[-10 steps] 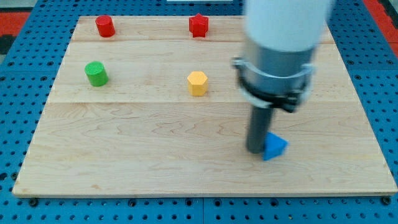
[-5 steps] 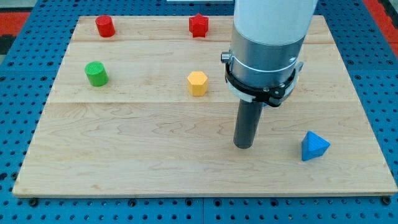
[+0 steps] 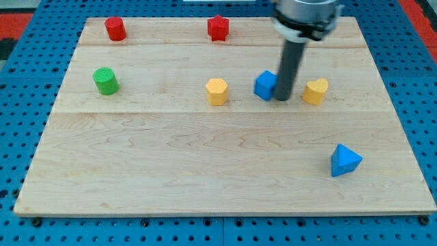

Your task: Slide the blue cube along with yellow hexagon to the center

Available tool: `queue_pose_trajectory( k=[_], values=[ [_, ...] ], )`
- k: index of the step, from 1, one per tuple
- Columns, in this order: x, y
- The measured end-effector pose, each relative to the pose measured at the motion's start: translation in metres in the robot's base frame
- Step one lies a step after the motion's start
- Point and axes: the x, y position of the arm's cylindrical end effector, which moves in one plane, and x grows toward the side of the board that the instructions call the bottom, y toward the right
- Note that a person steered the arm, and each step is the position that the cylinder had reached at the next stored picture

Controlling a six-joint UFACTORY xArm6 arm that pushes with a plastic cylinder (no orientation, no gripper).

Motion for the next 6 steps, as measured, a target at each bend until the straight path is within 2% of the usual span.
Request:
queue_pose_trajectory(
  k=[1, 2, 3, 4, 5, 6],
  values=[
    [-0.042, -0.008],
    [-0.083, 0.033],
    [-0.083, -0.021],
    [-0.055, -0.098],
    [-0.031, -0.113],
    [-0.024, -0.062]
  ],
)
